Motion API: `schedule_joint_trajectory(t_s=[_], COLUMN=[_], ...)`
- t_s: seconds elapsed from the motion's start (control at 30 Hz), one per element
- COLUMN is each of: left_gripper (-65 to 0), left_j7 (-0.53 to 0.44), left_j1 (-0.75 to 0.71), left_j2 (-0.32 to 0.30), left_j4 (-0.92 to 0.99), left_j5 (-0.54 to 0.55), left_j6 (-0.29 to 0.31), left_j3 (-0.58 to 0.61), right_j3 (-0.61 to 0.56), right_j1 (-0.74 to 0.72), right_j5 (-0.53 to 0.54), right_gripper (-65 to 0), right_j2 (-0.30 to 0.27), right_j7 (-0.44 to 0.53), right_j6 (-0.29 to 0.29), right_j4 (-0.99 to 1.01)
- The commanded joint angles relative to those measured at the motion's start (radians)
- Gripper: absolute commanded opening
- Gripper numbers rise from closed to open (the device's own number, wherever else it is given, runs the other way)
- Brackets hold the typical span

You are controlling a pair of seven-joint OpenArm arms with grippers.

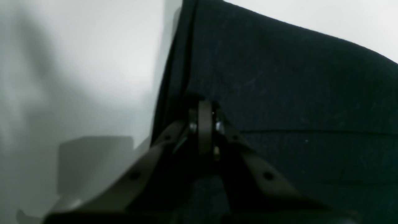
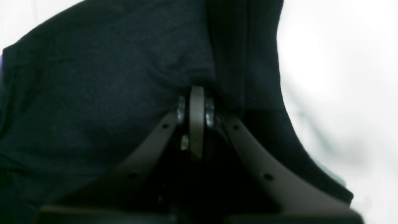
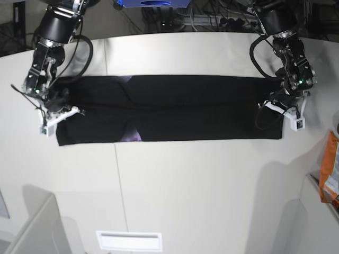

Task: Fold the T-shirt properly
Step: 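Move both grippers to the ends of the folded strip and grasp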

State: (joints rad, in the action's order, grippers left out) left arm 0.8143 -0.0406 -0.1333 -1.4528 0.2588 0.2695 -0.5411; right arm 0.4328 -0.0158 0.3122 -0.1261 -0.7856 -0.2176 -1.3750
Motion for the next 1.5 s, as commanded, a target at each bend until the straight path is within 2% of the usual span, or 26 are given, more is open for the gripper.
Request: schedule_joint_trajectory(t_s=[0.0,0.13,0.23,0.37,0.57,0.73,0.77,0.9,0.97,1.0,1.2,1.3,1.4,1.47], left_gripper=[-65.0,-65.0,-65.0,-65.0,-65.0,-65.0,-62.7,-19.3,-2.3,0.0,0.0,0.0,0.0,0.0], left_j7=[0.024,0.041,0.043,0.084,0.175,0.176,0.176,0.172,0.172,0.172,0.152,0.093,0.038,0.027], left_j1=[0.000,0.002,-0.006,-0.029,-0.077,-0.118,-0.132,-0.181,-0.192,-0.192,-0.164,-0.163,-0.155,-0.147], left_j2=[-0.010,-0.010,-0.010,-0.006,-0.002,-0.015,-0.030,-0.084,-0.105,-0.114,-0.134,-0.179,-0.210,-0.214], left_j4=[-0.013,-0.042,-0.098,-0.260,-0.500,-0.440,-0.424,-0.358,-0.312,-0.286,-0.110,-0.050,0.021,0.056], left_j5=[-0.011,-0.005,-0.003,0.000,0.009,0.233,0.287,0.458,0.518,0.540,0.549,0.549,0.549,0.549], left_j6=[-0.002,-0.002,-0.002,0.001,0.003,0.003,0.003,0.003,0.003,0.003,0.011,0.043,0.034,0.032], left_j3=[-0.001,-0.010,-0.010,-0.014,-0.037,-0.153,-0.182,-0.230,-0.233,-0.233,-0.213,-0.113,-0.017,0.003], right_j3=[0.005,0.005,0.005,-0.007,-0.098,-0.098,-0.099,-0.099,-0.099,-0.099,-0.148,-0.170,-0.190,-0.194], right_j1=[-0.003,0.017,0.037,0.075,0.149,0.188,0.198,0.219,0.227,0.233,0.267,0.281,0.293,0.297], right_j5=[-0.034,-0.032,-0.032,-0.032,-0.032,-0.032,-0.032,-0.032,-0.032,-0.032,-0.032,-0.032,-0.032,-0.032], right_gripper=[-65.0,-65.0,-65.0,-65.0,-65.0,-65.0,-65.0,-65.0,-65.0,-65.0,-65.0,-65.0,-65.0,-65.0], right_j2=[-0.010,-0.010,0.023,0.039,0.038,0.058,0.058,0.059,0.061,0.061,0.061,0.061,0.061,0.062], right_j7=[-0.027,-0.036,-0.033,-0.028,-0.033,-0.033,-0.033,-0.033,-0.034,-0.034,-0.034,-0.034,-0.033,-0.033], right_j6=[0.014,0.010,0.007,0.004,0.004,0.004,0.004,0.004,0.004,0.004,0.004,0.004,0.005,0.005], right_j4=[-0.016,-0.099,-0.186,-0.335,-0.528,-0.556,-0.556,-0.556,-0.556,-0.556,-0.562,-0.573,-0.585,-0.587])
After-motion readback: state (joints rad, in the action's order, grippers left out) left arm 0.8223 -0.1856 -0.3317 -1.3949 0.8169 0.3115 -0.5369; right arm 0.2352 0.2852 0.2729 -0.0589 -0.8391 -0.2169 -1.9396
